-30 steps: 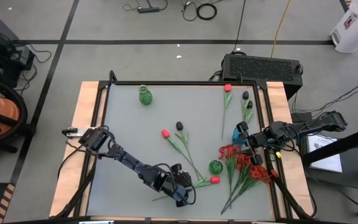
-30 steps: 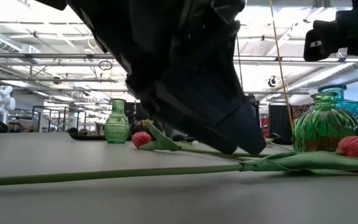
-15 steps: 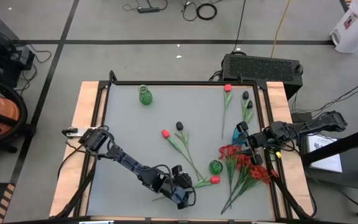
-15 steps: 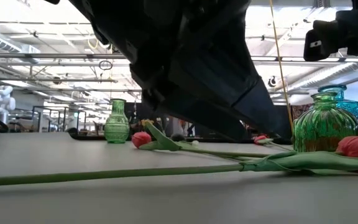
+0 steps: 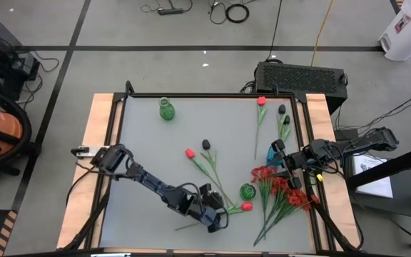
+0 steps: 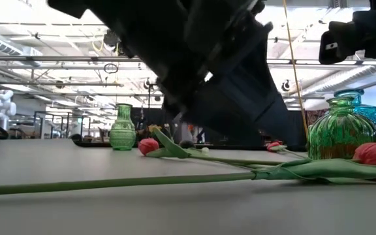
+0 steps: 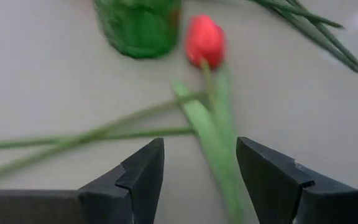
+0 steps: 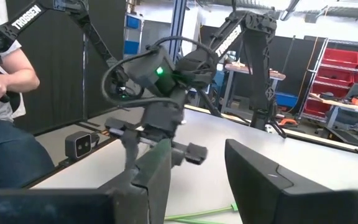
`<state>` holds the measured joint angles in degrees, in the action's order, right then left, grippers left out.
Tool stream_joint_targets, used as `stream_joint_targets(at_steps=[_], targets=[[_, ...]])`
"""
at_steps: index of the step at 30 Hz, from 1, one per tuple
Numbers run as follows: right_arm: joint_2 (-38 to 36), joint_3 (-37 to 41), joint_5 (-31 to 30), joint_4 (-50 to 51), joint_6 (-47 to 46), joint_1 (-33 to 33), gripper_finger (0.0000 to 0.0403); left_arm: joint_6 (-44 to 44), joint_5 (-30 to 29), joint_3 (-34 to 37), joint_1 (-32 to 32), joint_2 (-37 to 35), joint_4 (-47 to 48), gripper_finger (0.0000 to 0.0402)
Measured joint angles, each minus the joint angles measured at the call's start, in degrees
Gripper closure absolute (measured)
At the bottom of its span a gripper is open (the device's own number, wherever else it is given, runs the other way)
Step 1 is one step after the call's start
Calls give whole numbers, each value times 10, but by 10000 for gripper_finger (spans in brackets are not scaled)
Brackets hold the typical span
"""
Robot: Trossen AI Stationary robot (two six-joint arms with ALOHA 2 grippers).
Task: Sort flowers into vase by color
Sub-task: Put the bottom pink flower into the top green vase
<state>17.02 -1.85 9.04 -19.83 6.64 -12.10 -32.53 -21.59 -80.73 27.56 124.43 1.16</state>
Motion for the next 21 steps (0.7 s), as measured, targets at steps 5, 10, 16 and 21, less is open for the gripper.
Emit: stream_joint_targets(at_steps=[5,10,16,21], targets=[[0,0,0,0,0,0,259,-5,-3,-2,16,13,-6,194],[1,0,0,7,0,0,259,-12,-10,-2,17,24,-5,194],[3,0,0,19,0,0,259,-12,-15,-3,13,30,-6,194],[3,0,0,18,0,0,259,-12,-19,-3,13,30,-9,194]])
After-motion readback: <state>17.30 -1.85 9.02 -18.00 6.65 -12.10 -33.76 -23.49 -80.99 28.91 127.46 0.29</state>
